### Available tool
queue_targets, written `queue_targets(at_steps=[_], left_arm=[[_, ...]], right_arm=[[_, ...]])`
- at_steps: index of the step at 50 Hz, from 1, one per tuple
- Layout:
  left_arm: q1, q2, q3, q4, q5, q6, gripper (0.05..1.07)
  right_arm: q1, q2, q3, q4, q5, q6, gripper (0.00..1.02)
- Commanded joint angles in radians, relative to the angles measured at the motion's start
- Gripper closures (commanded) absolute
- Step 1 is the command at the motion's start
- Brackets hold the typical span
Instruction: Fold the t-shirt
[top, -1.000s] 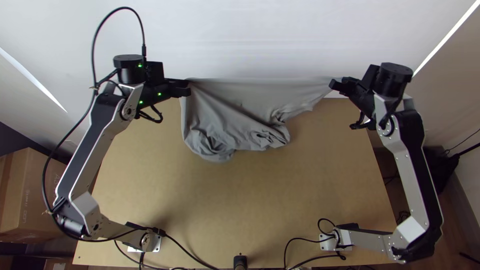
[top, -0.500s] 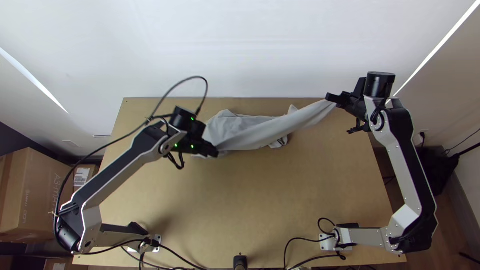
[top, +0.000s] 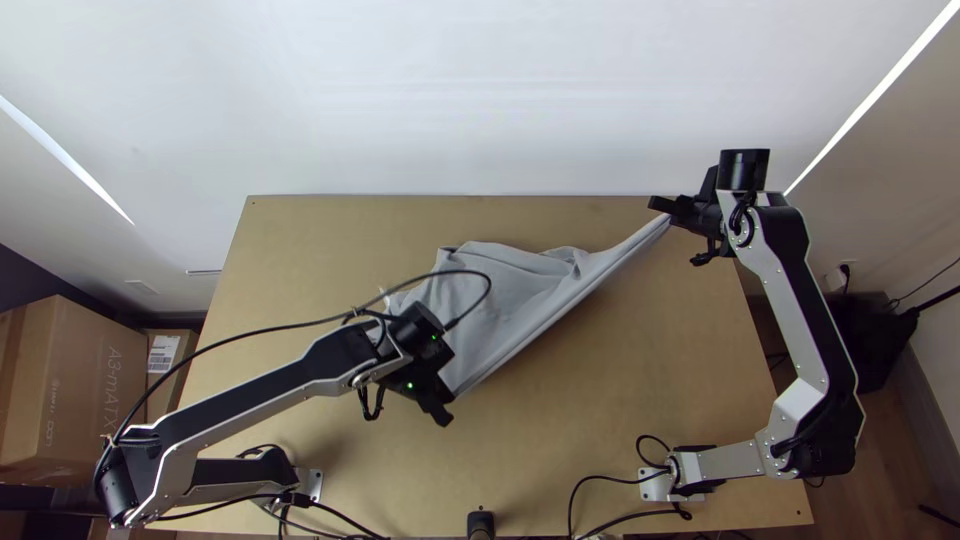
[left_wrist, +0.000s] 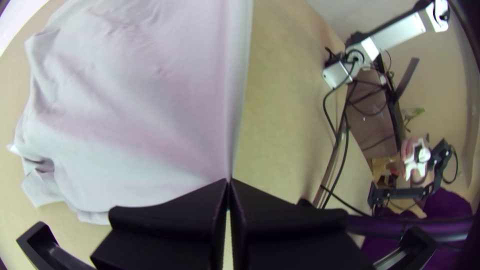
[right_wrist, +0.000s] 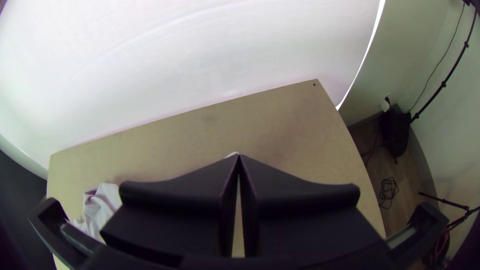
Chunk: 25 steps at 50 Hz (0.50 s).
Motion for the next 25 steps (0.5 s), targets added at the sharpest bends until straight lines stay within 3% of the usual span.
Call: queue_targets(at_steps=[1,3,9,11,14,25], left_arm=[[-0.035,-0.018,-0.05,-0.027,0.014,0.034,1.04],[-0.026,-0.022,-0.042,-0.001,0.014,0.034,0.98],[0.042,-0.051,-0.005,0.026,0.033,0.046,0.51],[0.068,-0.064,0.003,0.045,0.033,0.051,0.31],[0.085,-0.073,0.012,0.046,0.04,0.055,0.13],[0.197,-0.071,0.05,0.062,0.043,0.066,0.1]], right_arm=[[-0.029,0.017,-0.008,0.024,0.023,-0.02,1.0],[-0.033,0.017,-0.014,0.026,0.023,-0.026,1.0],[-0.042,0.014,-0.032,0.026,0.023,-0.032,1.0],[-0.042,0.011,-0.043,0.026,0.023,-0.034,1.0],[-0.046,0.003,-0.063,0.026,0.023,-0.034,1.0],[-0.043,-0.052,-0.166,0.026,0.022,-0.046,1.0]])
